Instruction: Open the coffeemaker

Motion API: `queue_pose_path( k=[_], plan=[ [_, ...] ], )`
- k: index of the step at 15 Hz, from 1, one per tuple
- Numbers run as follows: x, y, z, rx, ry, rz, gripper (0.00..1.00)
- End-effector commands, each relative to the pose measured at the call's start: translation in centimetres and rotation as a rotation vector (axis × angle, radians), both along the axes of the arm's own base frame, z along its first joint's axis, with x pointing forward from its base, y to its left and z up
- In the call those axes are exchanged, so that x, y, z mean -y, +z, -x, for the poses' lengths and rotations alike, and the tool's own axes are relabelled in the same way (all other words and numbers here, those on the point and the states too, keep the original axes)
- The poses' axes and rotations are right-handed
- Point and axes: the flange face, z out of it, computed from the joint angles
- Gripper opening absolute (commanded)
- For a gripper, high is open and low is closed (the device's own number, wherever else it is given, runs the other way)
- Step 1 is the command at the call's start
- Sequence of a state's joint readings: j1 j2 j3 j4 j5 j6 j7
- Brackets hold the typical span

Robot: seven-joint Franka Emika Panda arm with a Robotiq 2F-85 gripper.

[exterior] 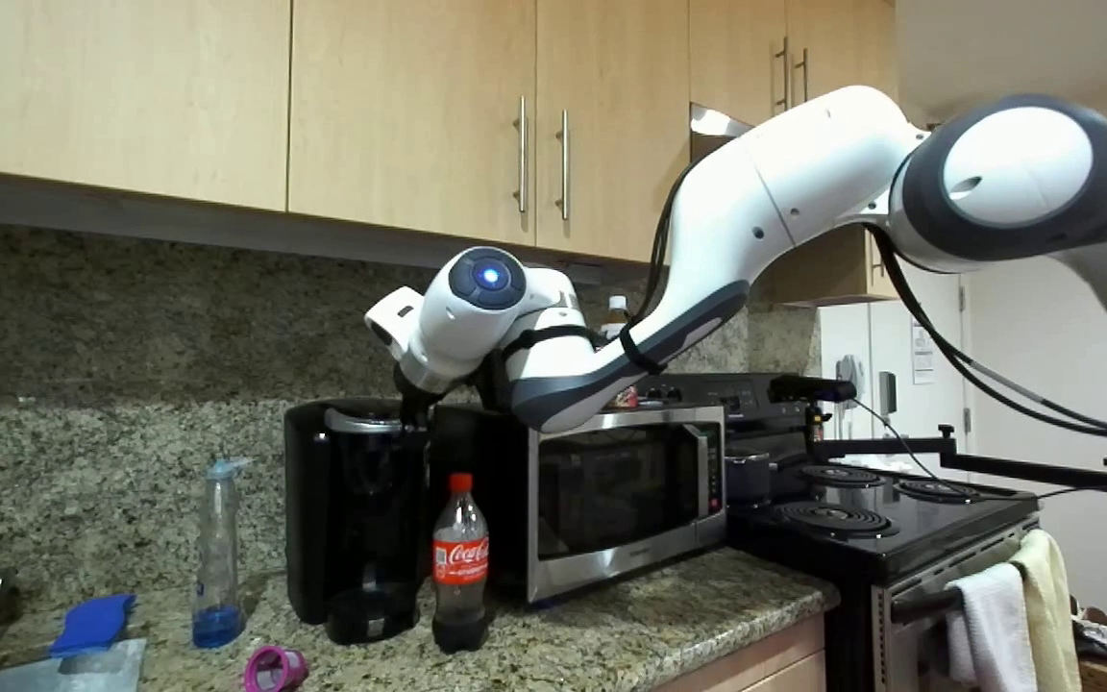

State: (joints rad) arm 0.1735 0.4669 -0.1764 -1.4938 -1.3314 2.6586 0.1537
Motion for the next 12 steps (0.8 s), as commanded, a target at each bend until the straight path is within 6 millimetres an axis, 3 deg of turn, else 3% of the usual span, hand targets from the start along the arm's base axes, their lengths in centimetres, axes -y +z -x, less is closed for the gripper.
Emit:
queue_pose_path(
  k=[1, 7, 12],
  plan=[
    [-0.4, 0.0, -0.8, 0.086, 0.038, -0.047, 1.00],
    [0.1, 1.0, -0.8, 0.184, 0.045, -0.071, 1.00],
    [-1.1, 4.3, -0.4, 0.345, 0.081, 0.059, 1.00]
  ],
)
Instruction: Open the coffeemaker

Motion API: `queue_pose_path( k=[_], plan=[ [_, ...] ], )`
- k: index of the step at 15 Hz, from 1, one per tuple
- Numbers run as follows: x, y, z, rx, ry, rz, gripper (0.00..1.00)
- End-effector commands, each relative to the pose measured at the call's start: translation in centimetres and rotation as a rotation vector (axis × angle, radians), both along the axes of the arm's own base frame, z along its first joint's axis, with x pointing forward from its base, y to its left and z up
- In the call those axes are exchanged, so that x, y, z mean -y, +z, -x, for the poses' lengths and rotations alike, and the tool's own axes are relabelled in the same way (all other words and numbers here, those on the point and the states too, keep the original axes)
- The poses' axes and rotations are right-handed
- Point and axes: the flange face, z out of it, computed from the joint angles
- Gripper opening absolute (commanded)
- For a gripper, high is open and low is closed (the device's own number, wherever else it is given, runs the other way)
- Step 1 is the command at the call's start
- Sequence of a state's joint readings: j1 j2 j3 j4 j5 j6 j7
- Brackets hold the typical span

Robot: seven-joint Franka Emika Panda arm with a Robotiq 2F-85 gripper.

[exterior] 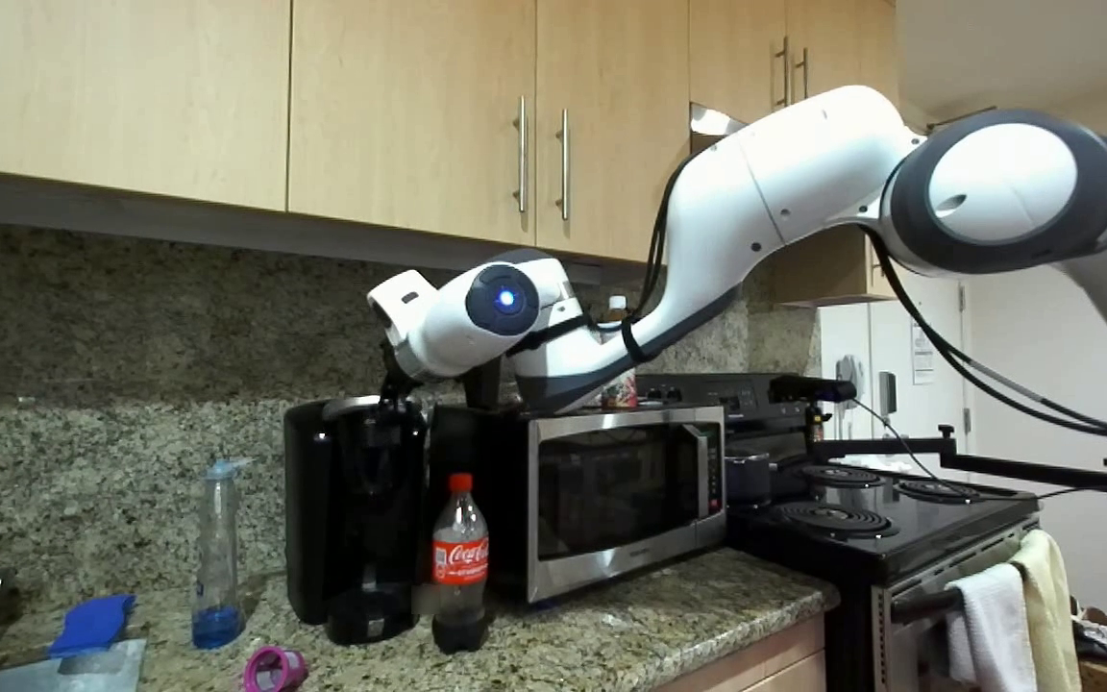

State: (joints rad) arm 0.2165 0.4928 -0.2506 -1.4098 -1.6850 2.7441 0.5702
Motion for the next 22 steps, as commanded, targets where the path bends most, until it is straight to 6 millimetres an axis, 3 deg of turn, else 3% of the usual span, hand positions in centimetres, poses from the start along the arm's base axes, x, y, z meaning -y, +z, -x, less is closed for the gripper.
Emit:
queue_pose_path(
  k=[1, 7, 10, 12, 15, 18, 22],
  plan=[
    [-1.1, 3.4, 0.4, 0.135, 0.019, 0.084, 1.00],
    [-2.3, 5.4, 0.2, 0.234, 0.016, 0.150, 1.00],
    [-1.5, 4.4, -0.6, 0.196, 0.028, 0.070, 1.00],
    [-2.1, 3.4, 0.0, 0.117, 0.080, -0.035, 1.00],
    [-4.1, 4.5, 1.6, 0.091, 0.166, -0.119, 1.00],
    [-4.8, 6.1, 1.8, 0.140, 0.153, -0.080, 1.00],
    [-4.7, 6.3, 1.8, 0.134, 0.119, -0.052, 1.00]
  ],
)
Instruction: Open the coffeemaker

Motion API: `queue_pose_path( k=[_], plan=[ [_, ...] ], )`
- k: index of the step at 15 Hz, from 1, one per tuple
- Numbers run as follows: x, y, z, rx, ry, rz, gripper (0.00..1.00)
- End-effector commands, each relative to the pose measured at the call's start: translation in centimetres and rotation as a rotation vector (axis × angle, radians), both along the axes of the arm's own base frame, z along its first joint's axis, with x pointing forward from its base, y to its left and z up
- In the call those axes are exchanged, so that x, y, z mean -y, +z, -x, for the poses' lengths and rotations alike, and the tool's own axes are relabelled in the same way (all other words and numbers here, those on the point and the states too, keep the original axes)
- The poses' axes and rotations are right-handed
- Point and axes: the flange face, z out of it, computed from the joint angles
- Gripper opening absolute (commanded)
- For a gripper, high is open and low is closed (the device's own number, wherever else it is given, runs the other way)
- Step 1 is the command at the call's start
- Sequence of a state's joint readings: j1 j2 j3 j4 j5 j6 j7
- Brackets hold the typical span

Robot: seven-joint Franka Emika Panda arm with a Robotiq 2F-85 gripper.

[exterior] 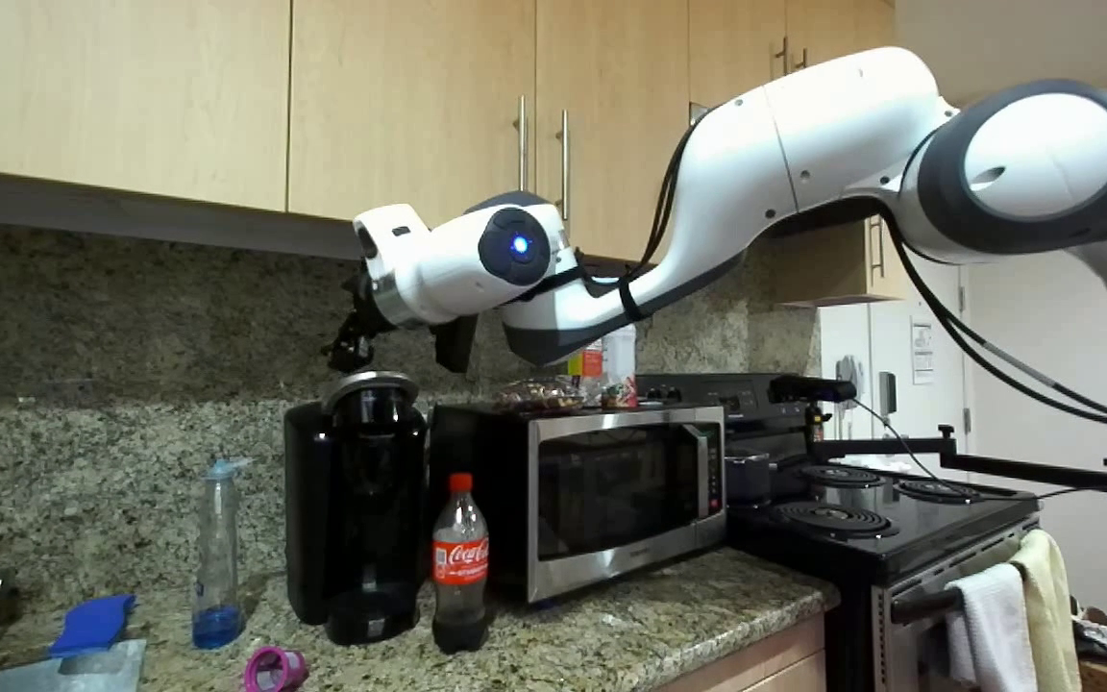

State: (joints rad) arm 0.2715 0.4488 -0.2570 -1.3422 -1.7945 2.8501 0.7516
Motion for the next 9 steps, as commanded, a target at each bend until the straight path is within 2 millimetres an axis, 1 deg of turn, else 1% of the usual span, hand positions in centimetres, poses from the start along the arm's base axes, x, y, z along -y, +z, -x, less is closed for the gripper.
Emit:
queue_pose_path(
  k=[1, 2, 3, 5, 6, 9],
  plan=[
    [0.6, -0.1, 0.4, -0.025, -0.063, 0.061, 1.00],
    [1.0, -0.8, 0.3, -0.061, -0.101, 0.083, 1.00],
    [1.2, -1.0, 0.0, -0.066, -0.133, 0.107, 1.00],
    [1.3, -1.1, -0.3, -0.134, -0.188, 0.141, 1.00],
    [1.6, -1.8, -0.5, -0.148, -0.212, 0.149, 1.00],
    [1.9, -1.6, -1.3, -0.155, -0.264, 0.184, 1.00]
  ],
)
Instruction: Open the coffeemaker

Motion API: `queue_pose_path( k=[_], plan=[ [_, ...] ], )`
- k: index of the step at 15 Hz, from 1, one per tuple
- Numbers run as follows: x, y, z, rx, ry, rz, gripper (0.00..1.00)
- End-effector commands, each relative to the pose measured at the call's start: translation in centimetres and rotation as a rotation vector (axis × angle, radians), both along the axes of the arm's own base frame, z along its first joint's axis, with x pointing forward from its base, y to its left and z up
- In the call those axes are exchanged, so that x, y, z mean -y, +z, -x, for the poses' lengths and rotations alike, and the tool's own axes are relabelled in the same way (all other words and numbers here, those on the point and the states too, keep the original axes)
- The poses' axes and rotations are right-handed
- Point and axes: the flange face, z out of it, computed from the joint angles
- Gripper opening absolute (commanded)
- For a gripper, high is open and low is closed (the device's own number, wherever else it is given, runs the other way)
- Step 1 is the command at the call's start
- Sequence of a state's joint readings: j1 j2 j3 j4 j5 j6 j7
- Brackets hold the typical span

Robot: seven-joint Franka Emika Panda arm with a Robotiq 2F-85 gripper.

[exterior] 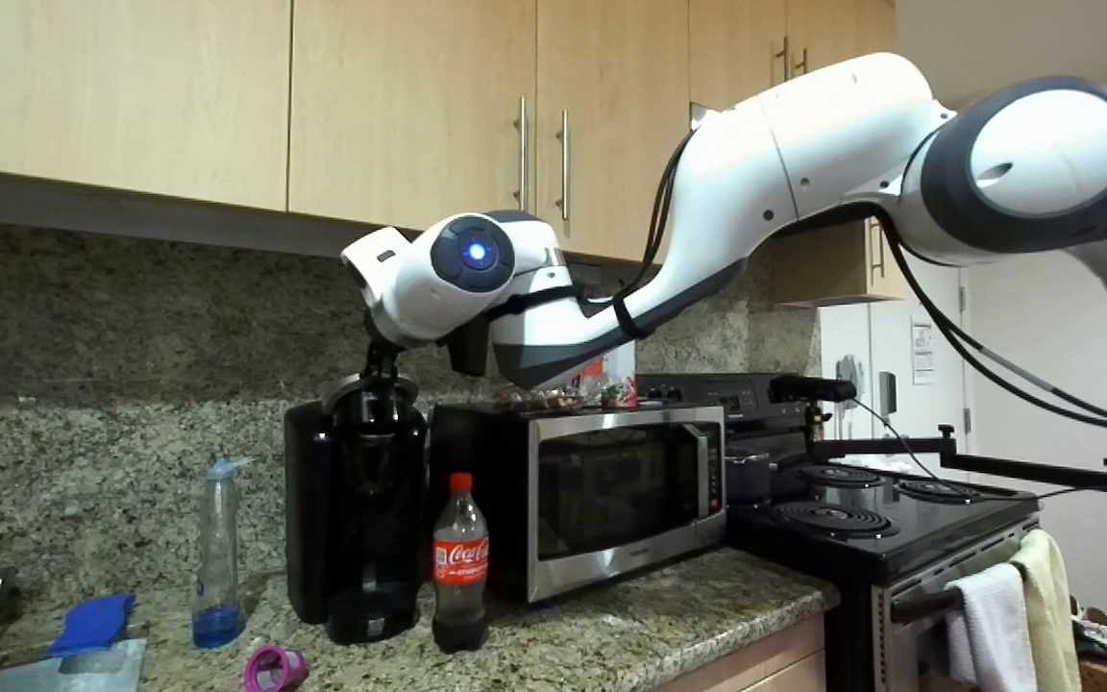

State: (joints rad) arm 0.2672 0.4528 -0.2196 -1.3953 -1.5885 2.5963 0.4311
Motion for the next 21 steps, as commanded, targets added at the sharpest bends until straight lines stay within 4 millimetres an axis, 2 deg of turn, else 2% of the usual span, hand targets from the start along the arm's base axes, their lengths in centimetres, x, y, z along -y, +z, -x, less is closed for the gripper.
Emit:
queue_pose_path(
  k=[1, 6, 13, 15, 17, 21],
  plan=[
    [0.5, 0.6, -0.4, -0.035, -0.065, 0.053, 1.00],
    [1.6, 1.2, -1.8, 0.024, -0.123, 0.148, 1.00],
    [2.5, 1.2, -4.1, 0.079, -0.121, 0.167, 1.00],
    [2.3, 1.1, -4.1, 0.054, -0.132, 0.148, 1.00],
    [1.3, 1.4, -3.1, 0.035, -0.113, 0.113, 1.00],
    [-0.9, 3.7, -1.0, 0.061, -0.088, 0.084, 1.00]
  ],
)
